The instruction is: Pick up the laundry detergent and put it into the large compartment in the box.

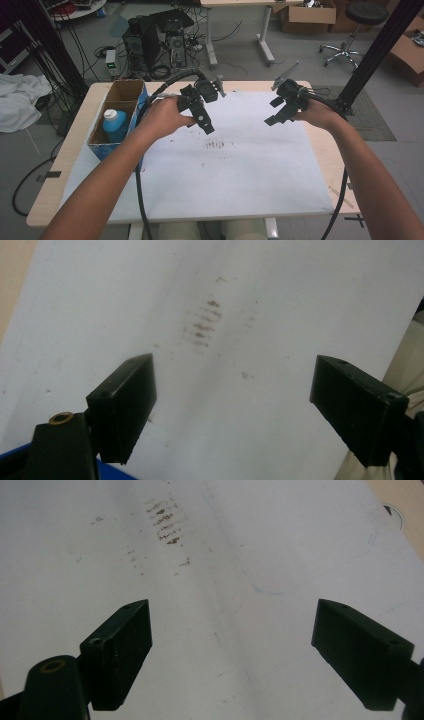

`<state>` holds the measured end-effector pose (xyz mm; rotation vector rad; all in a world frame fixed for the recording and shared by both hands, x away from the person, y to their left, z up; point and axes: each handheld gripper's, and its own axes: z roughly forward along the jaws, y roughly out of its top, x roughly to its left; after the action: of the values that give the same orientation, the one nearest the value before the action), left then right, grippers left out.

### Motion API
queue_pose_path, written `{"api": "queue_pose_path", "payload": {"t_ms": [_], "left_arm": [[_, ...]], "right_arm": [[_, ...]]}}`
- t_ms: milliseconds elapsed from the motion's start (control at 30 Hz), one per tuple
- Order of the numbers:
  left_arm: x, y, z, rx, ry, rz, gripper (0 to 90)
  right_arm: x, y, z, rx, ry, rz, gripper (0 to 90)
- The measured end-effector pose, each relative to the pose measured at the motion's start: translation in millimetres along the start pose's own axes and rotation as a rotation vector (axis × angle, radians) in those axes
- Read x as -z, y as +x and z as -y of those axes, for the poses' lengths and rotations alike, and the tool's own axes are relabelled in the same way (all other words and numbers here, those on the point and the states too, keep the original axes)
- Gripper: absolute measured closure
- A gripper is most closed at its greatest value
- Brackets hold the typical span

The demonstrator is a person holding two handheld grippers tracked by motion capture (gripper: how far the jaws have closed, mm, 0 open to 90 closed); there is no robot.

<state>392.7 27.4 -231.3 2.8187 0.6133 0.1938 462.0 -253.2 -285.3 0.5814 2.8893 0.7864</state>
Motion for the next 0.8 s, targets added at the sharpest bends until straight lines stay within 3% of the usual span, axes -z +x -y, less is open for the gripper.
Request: {"api": "queue_pose_path", "payload": {"t_ms": [300, 800], "left_arm": [[-9.1, 0.4, -6.0, -0.022, 0.004, 0.020, 19.7], [-12.9, 4.0, -6.3, -0.022, 0.012, 0.019, 19.8]], "right_arm": [[0.1, -2.9, 1.9, -0.004, 0.002, 0.000, 16.3], [-2.6, -3.1, 1.7, 0.000, 0.005, -0.004, 16.3]]}}
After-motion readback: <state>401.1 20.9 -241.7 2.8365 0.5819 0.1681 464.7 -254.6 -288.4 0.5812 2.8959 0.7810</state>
